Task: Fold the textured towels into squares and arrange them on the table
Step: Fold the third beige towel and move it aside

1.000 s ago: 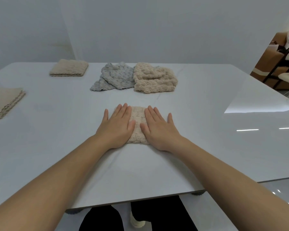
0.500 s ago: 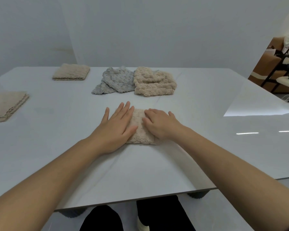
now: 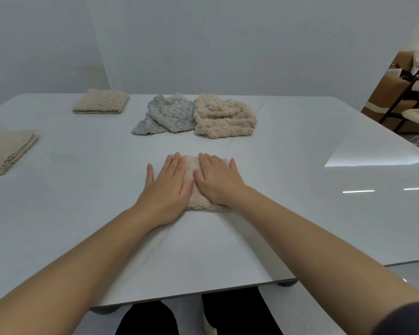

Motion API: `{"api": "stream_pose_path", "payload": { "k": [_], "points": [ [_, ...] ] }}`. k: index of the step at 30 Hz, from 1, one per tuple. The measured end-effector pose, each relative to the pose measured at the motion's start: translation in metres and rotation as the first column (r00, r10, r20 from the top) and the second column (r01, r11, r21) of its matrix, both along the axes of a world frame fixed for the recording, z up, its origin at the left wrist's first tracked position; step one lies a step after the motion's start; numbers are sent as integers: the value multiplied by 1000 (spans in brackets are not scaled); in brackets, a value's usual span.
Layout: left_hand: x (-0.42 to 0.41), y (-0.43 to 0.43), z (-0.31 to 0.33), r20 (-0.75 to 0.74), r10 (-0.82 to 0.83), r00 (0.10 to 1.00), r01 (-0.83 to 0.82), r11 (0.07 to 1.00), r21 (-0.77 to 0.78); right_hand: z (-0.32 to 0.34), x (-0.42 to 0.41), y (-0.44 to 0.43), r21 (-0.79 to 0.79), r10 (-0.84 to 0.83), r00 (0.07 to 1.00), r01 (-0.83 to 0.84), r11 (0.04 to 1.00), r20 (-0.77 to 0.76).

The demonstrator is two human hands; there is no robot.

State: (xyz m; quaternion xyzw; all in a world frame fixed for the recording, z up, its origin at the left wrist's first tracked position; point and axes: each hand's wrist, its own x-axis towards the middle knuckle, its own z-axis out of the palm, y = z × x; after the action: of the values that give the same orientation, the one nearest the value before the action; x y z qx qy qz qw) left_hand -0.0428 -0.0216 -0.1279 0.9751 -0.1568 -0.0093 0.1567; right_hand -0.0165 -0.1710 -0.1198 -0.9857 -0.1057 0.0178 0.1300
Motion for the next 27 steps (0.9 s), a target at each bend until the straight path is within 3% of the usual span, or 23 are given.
{"api": "stream_pose_path", "payload": {
  "k": [2, 5, 8, 12, 13, 15, 18, 20, 24, 27],
  "points": [
    [-3, 18, 1, -2, -121, 993, 120, 990, -77, 6, 2, -5, -9, 1, 1000, -1, 1000, 18],
    [-5, 43, 4, 32, -269, 963, 268, 963, 26, 19, 4, -13, -33, -7, 995, 10, 999, 95],
    [6, 62, 8, 90, -179, 980, 175, 983, 53, 29, 1, -19, -104, -77, 981, 97, 990, 181],
    [8, 69, 17, 161, 63, 985, -64, 998, 6, 38, -8, -34, -282, -229, 933, 307, 909, 277],
    [5, 61, 20, 159, 93, 983, -89, 996, -30, 38, -9, -33, -286, -212, 932, 297, 911, 293],
    [-1, 33, 23, 144, 87, 986, -80, 995, -55, 32, -9, -27, -204, -75, 969, 125, 971, 237],
    [-4, -4, 15, 35, 70, 997, -72, 997, 43, 17, -14, -17, -119, 136, 991, -135, 984, 4],
    [-6, -14, 7, -26, 78, 997, -74, 990, 121, 8, -18, -21, -94, 135, 988, -142, 985, -75],
    [-1, -7, 2, -45, 92, 995, -84, 982, 168, 1, -17, -19, -55, 122, 991, -125, 991, -59],
    [-5, -8, 8, -36, 143, 989, -140, 987, 73, 3, -17, -19, 2, 122, 990, -122, 993, -66]
  ]
}}
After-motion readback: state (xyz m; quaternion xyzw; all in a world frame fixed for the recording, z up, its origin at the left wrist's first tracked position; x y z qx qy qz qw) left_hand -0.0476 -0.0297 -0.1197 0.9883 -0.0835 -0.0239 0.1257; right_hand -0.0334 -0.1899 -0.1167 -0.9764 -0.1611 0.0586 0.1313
